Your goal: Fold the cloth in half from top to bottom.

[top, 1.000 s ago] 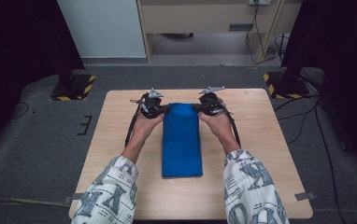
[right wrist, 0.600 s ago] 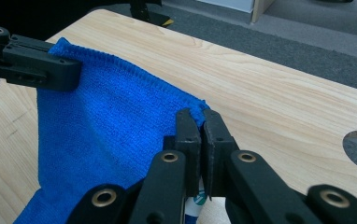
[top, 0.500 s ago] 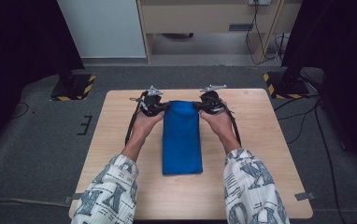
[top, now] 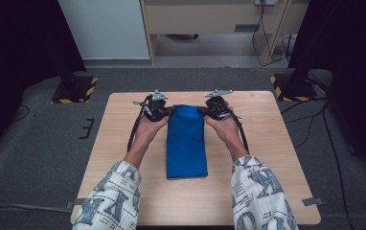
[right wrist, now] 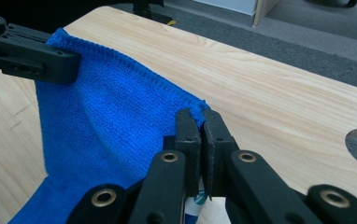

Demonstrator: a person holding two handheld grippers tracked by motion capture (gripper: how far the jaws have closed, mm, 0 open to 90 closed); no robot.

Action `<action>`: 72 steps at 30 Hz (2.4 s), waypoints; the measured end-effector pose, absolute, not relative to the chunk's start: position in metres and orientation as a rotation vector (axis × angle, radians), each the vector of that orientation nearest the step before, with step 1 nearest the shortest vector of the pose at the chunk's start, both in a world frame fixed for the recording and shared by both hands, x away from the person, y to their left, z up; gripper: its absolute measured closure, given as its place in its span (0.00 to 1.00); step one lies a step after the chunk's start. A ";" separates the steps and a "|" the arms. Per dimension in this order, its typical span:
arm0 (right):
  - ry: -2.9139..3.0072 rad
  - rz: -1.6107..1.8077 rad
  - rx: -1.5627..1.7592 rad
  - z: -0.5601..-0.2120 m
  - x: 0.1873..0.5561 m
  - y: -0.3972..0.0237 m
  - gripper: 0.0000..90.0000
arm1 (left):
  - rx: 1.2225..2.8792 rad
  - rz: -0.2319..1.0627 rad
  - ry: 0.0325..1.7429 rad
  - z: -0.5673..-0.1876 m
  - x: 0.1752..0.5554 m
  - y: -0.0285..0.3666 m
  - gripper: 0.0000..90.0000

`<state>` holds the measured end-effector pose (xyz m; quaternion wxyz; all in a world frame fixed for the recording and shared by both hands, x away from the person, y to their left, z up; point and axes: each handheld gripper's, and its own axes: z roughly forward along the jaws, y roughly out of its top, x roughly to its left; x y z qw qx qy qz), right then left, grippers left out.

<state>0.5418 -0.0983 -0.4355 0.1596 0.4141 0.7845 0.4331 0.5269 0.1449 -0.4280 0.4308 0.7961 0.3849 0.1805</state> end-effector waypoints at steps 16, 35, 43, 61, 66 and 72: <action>2.271 1.230 1.126 -0.449 0.511 -0.104 0.97 | 2.011 0.437 0.918 -0.438 0.501 0.142 0.96; 2.334 1.228 1.015 -0.459 0.472 -0.102 0.96 | 2.042 0.415 0.846 -0.445 0.461 0.150 0.96; 2.352 1.217 0.983 -0.469 0.455 -0.103 0.96 | 2.029 0.375 0.848 -0.453 0.448 0.149 0.95; 2.370 1.221 0.935 -0.482 0.426 -0.111 0.92 | 2.048 0.327 0.810 -0.469 0.420 0.148 0.94; 2.383 1.205 0.927 -0.486 0.420 -0.112 0.90 | 2.057 0.319 0.796 -0.474 0.413 0.146 0.94; 2.397 1.206 0.923 -0.489 0.414 -0.113 0.88 | 2.064 0.309 0.792 -0.481 0.405 0.148 0.94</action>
